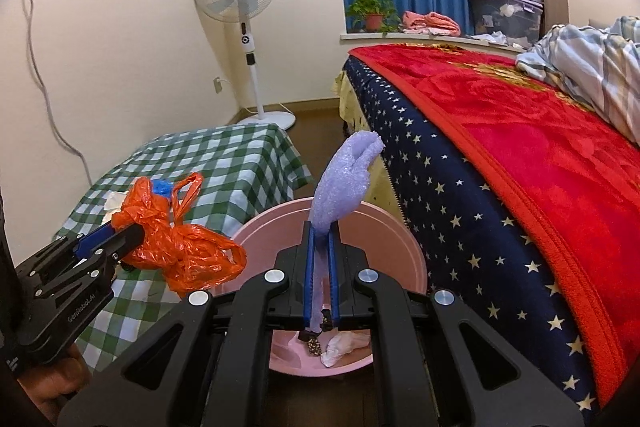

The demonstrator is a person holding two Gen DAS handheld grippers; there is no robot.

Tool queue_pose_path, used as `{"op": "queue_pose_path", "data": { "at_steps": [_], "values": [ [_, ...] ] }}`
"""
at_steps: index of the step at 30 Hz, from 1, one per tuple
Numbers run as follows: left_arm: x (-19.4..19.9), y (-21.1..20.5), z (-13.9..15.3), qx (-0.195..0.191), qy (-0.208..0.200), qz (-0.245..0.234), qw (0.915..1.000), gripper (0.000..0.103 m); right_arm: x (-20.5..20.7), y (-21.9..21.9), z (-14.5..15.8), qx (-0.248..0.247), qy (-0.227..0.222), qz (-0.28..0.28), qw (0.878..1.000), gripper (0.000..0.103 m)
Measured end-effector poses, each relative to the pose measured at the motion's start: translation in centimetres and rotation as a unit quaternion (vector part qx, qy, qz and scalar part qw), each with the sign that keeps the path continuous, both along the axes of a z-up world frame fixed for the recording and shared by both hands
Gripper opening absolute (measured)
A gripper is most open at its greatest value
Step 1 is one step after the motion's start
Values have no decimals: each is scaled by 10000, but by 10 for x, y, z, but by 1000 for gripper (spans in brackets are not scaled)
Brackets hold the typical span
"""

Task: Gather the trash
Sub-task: 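Carry the orange bag and lavender net over the pink wastebasket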

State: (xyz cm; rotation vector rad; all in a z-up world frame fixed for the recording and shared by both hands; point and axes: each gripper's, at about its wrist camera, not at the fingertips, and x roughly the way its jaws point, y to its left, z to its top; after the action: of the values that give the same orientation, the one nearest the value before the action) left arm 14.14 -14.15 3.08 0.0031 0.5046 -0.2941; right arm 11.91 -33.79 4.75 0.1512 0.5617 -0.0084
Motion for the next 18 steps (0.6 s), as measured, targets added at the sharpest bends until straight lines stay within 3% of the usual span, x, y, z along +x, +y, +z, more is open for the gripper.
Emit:
{"op": "queue_pose_path", "data": {
  "at_steps": [18],
  "values": [
    [19, -20, -13, -13, 75, -194, 9998, 26, 15, 2, -11, -120, 94, -108, 9998, 7]
  ]
}}
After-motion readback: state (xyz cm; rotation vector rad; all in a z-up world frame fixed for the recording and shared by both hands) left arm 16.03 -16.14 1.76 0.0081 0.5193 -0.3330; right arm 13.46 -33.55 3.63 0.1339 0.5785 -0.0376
